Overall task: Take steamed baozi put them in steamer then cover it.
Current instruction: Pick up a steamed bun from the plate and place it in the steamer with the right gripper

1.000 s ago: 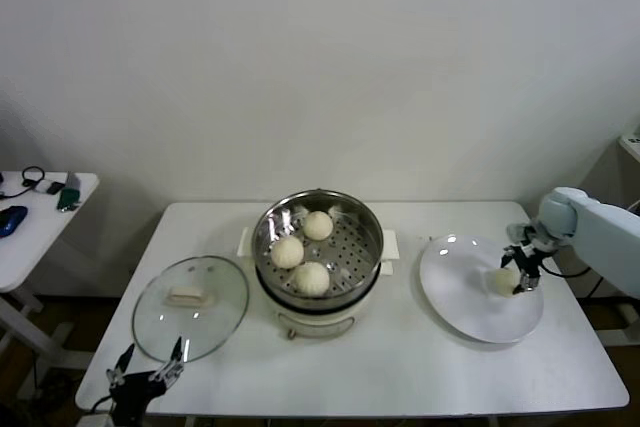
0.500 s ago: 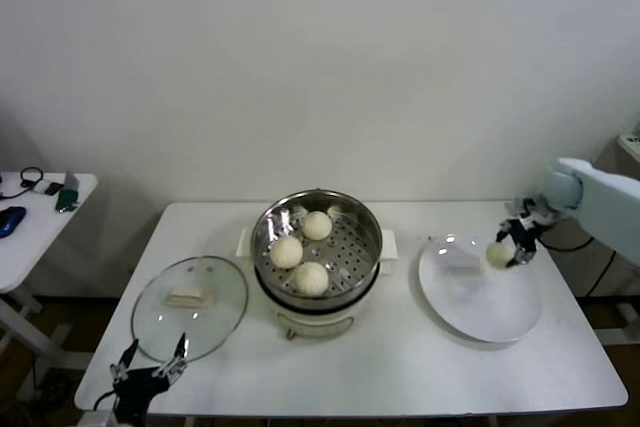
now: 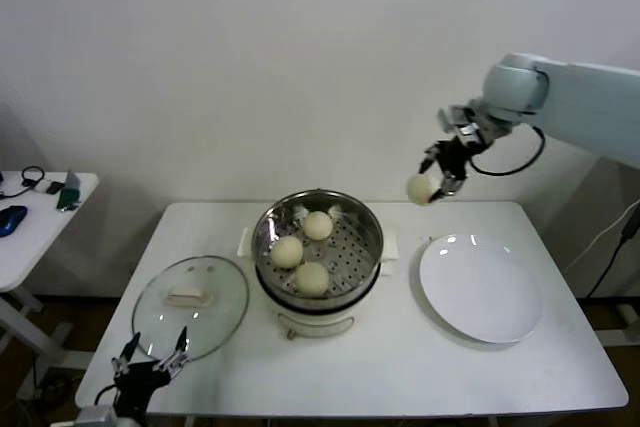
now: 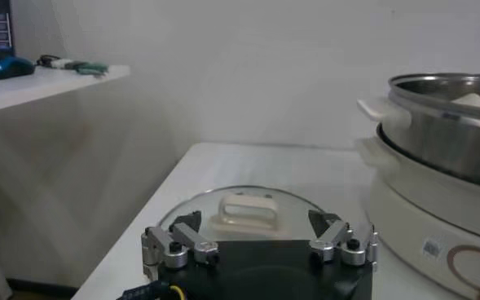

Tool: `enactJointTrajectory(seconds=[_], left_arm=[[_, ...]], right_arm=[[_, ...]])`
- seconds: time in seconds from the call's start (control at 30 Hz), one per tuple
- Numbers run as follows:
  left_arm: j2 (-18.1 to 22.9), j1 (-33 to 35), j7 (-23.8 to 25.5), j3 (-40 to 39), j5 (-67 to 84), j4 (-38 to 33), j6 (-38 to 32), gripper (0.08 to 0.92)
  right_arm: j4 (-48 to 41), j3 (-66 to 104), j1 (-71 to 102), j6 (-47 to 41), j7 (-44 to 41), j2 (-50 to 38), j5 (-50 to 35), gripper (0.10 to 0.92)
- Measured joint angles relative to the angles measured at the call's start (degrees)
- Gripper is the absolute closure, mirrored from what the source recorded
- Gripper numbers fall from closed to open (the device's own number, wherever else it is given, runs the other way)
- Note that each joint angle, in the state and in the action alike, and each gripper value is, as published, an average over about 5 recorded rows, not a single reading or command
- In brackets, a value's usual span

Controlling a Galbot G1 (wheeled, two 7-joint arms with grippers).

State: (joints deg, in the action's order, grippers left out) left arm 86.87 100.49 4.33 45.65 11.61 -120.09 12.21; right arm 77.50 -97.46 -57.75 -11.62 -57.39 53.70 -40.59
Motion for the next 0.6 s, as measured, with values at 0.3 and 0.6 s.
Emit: enactJointTrajectory(seconds=[0.3, 0.6], left_arm=[[-0.32, -0.20, 0.00, 0.86, 0.80, -0.16, 0.24, 0.177], [-0.34, -0.29, -0.13, 1.99, 1.58, -0.05, 0.26, 0.177]], right_arm=[[2.50, 0.24, 2.66, -4.26, 3.72, 8.55, -3.76, 0.372], [-0.10, 0.16, 9.34, -5.76, 6.70, 14.57, -0.58, 0.372]])
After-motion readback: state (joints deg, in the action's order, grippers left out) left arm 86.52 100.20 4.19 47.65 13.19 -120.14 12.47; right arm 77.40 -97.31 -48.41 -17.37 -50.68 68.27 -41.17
